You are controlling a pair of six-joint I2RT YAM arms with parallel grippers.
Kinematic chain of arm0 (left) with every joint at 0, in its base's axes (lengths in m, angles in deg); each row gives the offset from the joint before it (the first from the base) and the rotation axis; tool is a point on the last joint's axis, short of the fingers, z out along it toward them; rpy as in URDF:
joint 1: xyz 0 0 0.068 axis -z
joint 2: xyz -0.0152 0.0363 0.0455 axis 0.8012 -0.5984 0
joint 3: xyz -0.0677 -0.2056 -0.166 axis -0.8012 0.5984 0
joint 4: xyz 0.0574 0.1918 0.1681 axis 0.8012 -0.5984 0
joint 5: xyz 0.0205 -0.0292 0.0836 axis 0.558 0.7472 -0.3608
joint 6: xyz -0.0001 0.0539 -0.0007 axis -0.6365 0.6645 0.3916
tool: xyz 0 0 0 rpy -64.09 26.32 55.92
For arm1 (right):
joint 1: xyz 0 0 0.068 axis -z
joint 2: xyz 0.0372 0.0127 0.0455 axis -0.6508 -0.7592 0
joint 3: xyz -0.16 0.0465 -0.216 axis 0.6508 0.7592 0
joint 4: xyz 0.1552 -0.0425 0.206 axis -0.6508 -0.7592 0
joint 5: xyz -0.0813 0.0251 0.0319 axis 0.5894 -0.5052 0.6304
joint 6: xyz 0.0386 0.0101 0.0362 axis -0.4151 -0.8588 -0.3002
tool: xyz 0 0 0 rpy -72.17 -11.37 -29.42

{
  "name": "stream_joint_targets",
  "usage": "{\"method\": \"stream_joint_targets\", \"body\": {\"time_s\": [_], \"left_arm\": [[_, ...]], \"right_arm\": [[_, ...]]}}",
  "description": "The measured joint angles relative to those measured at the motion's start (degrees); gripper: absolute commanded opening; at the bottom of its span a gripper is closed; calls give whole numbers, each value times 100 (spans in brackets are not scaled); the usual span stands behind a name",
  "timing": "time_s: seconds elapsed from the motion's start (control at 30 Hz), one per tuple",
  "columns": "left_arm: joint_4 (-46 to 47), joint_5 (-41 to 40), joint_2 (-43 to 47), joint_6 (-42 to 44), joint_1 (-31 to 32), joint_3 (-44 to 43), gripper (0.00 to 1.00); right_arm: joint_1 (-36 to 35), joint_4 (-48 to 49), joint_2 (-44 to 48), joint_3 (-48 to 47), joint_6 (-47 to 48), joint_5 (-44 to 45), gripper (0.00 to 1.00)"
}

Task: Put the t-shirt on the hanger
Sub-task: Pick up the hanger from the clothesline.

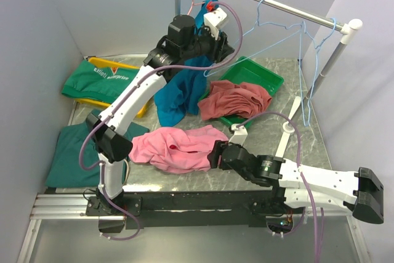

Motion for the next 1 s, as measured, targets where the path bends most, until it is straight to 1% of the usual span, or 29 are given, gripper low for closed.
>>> {"method": "stream_joint_targets", "body": {"time_s": [0.2,0.33,0.4,0.47,0.5,0.53,0.57,0.73,1.0], "left_arm": [[243,57,-98,-234,11,2,41],[328,28,-195,-251,96,4,37],[334,-59,-254,-240,188,4,31],[354,-133,-295,-243,267,9,21],[372,-177,-299,-247,295,35,15],[400,-227,-299,-232,330,83,5],[428,-280,-299,-236,356,105,1],[699,-599,-299,-201,404,260,1],[774,-887,-227,-72,400,236,1]], "right_arm": [[-33,35,33,151,-9,0,72],[-37,35,81,166,-24,4,72],[-37,35,92,166,-24,7,72],[-37,35,92,166,-26,4,72],[-37,35,92,166,-28,4,72],[-37,35,92,168,-35,4,72],[-37,35,92,168,-42,4,73],[-42,35,92,175,-46,4,73],[-42,37,81,175,-46,7,73]]}}
